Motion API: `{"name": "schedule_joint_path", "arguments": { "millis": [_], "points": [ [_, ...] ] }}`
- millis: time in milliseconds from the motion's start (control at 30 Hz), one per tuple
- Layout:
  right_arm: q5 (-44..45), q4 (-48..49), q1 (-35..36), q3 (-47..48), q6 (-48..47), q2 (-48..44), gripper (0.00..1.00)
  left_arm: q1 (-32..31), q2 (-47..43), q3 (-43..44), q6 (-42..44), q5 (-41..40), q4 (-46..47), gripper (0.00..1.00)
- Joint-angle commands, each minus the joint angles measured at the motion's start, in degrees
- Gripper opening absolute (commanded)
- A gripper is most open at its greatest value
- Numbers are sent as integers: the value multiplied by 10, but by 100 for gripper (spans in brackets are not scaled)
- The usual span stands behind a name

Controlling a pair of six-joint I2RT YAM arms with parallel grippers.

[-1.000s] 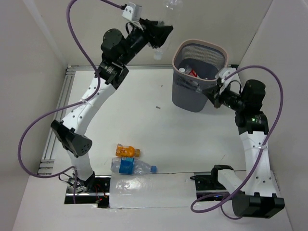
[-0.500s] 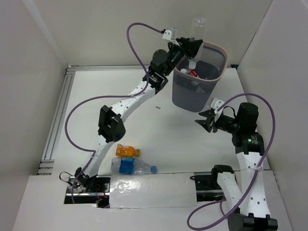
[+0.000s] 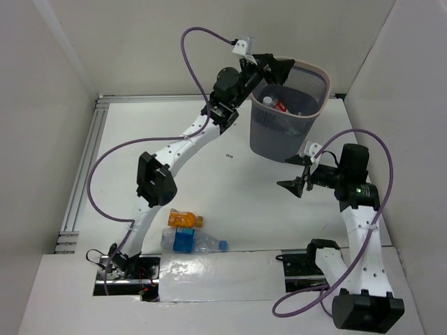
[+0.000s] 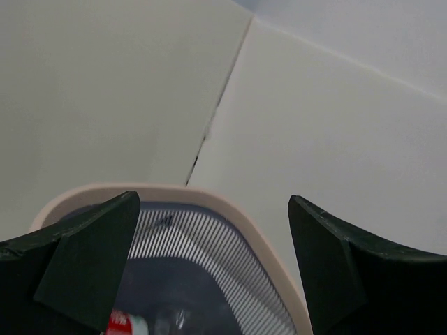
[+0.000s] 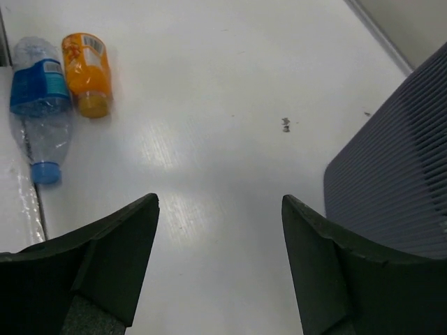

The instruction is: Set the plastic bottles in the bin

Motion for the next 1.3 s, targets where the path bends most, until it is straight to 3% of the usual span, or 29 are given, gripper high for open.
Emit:
{"name": "schedule_joint_path", "arguments": {
  "millis": [0,67,100,133,233,267,333,467,667,900,1267],
  "points": [
    [-42,-22,14,12,-25,36,77,3,-160,-60,50,60,22,100],
    [-16,-15,68,12,-25,62,75,3,-243,-185,109,74,-22,100],
    [30,-2,98,12,-1,68,71,3,-335,-232,125,62,-44,100],
    [65,15,172,12,15,73,71,3,-383,-333,161,45,-69,100],
    [204,89,316,-9,94,96,70,-5,-571,-492,184,-62,-166,100],
    [217,105,331,-9,106,115,70,-11,-618,-595,184,-93,-189,100],
    [243,152,373,-9,168,145,70,-11,-751,-728,135,-150,-249,100],
    [250,221,437,5,226,257,78,-34,-928,-858,24,-208,-385,100],
    [281,299,541,48,233,398,84,-69,-1093,-958,-122,-267,-531,100],
    [314,300,592,110,226,512,89,-69,-1112,-951,-124,-274,-585,100],
    [327,302,644,144,221,581,87,-69,-1148,-951,-98,-279,-574,100]
  ]
}}
